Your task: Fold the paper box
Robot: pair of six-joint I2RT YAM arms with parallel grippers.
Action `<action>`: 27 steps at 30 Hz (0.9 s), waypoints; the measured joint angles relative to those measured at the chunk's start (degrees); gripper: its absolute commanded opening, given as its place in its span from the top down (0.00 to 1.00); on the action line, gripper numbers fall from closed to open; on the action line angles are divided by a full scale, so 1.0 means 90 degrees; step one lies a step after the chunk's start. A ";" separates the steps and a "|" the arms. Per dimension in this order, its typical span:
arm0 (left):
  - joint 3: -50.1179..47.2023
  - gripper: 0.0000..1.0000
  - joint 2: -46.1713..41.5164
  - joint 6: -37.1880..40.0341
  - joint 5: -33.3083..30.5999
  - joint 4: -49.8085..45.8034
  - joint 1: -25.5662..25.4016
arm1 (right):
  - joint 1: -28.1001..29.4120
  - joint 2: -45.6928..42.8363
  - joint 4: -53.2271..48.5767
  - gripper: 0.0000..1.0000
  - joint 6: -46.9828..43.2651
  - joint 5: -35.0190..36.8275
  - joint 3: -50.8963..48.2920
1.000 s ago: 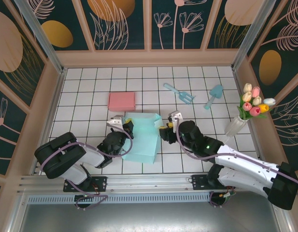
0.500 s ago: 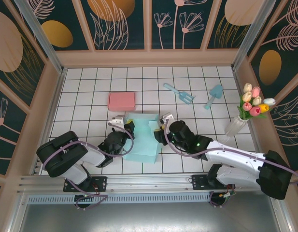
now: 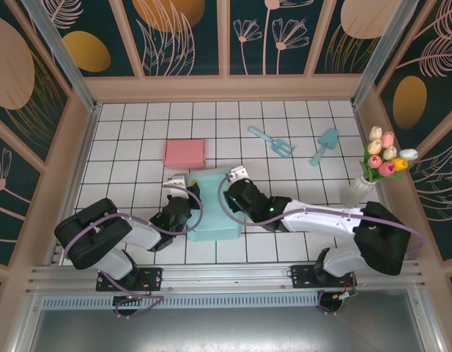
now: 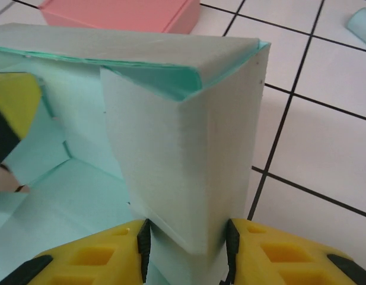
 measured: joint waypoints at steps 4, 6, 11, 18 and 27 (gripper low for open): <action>0.0027 1.00 -0.0036 -0.0148 -0.0100 -0.0197 0.0000 | 0.0063 0.0466 -0.0134 0.64 0.0095 0.0478 0.0335; 0.0039 1.00 -0.0092 -0.0233 -0.0168 -0.0345 0.0002 | 0.0102 0.0678 -0.0192 0.66 0.0114 0.0729 0.0483; 0.0087 1.00 -0.0236 -0.0512 -0.0257 -0.0729 0.0000 | 0.0197 0.1052 -0.0257 0.70 0.0117 0.1287 0.0748; 0.0719 1.00 -0.0323 -0.1151 -0.0741 -0.2038 -0.0092 | 0.0243 0.1445 -0.0272 0.75 0.0119 0.2300 0.0979; 0.1229 1.00 -0.0384 -0.1887 -0.1241 -0.3096 -0.0308 | 0.0221 0.1943 -0.0726 0.79 0.0500 0.3463 0.1552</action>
